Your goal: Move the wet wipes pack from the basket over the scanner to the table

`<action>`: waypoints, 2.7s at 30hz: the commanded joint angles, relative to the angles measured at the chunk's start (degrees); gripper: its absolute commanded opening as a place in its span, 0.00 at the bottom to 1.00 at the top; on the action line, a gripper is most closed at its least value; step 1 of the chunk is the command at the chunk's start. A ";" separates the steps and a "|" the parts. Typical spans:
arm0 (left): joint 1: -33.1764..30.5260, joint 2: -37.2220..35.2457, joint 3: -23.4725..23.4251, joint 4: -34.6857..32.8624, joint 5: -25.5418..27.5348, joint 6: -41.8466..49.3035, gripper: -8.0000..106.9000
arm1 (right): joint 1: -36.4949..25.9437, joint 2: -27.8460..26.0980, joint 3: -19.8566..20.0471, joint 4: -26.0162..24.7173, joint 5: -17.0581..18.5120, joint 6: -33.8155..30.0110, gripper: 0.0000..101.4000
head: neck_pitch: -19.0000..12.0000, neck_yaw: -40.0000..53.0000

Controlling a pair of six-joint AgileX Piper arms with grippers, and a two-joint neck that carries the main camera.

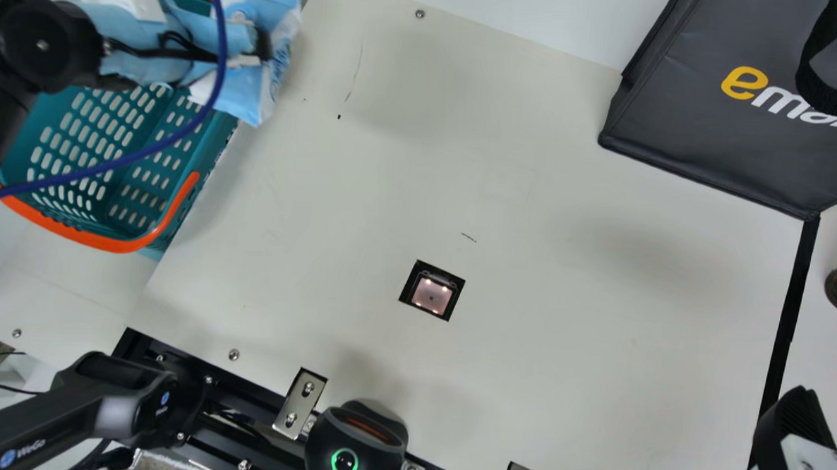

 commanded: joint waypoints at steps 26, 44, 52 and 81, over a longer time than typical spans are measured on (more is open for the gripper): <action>-43.50 2.40 5.52 12.04 0.80 -44.26 0.00 | 0.00 0.00 0.00 0.00 -0.04 0.00 0.94 | -1.75 0.14; -55.94 9.27 8.95 21.54 -2.84 -68.76 0.00 | 0.00 0.00 0.00 0.00 -0.04 0.00 0.94 | -1.75 0.14; -57.17 12.26 10.43 23.45 -4.17 -73.02 0.20 | 0.00 0.00 0.00 0.00 0.01 0.00 0.94 | -1.75 0.14; -53.15 7.12 10.95 21.18 -6.16 -63.19 0.85 | 0.00 0.00 0.00 0.00 -0.03 0.00 0.94 | -1.75 0.14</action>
